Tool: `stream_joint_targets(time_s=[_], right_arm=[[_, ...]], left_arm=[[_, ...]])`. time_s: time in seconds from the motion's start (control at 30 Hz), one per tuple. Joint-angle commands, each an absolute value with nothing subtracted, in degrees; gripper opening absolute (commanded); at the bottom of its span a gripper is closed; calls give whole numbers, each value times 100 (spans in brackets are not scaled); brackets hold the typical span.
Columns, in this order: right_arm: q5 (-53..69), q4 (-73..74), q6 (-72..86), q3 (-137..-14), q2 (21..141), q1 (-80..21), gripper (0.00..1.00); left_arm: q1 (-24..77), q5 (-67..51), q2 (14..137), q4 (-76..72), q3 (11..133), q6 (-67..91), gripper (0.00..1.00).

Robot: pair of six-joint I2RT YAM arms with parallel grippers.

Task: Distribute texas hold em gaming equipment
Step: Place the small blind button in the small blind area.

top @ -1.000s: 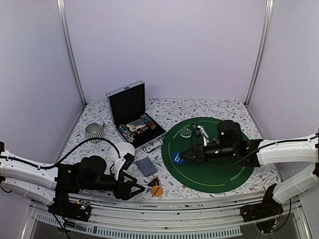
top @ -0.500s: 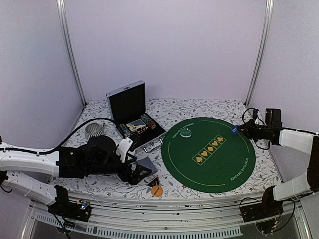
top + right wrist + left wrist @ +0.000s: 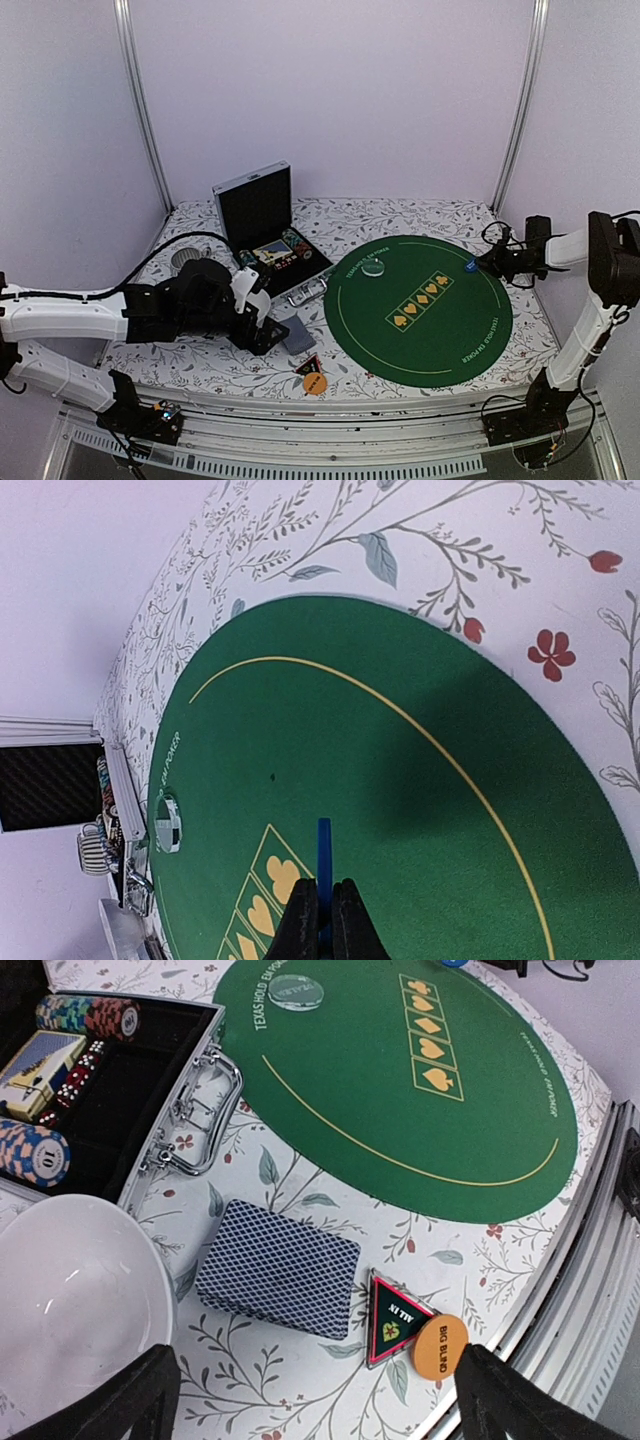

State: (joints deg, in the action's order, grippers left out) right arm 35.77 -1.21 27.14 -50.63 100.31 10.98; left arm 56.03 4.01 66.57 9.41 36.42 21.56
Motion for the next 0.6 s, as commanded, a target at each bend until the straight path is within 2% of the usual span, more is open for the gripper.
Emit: stream_joint_targets(time_s=[0.0,0.3,0.47,0.57], right_arm=[[3747,-214,2611,-5276,10433,1191,2],[4365,-378,2744,-5755,11170,1195,2],[4254,-380,2834,-5922,11404,1193,3],[4122,-290,2843,-5945,11409,1194,14]], left_arm=[[5400,251,6761,1055,3744,1958,98],[5261,119,6976,1054,3841,1767,98],[5232,106,6933,1082,3834,1786,98],[5222,154,6885,1106,3809,1822,98]])
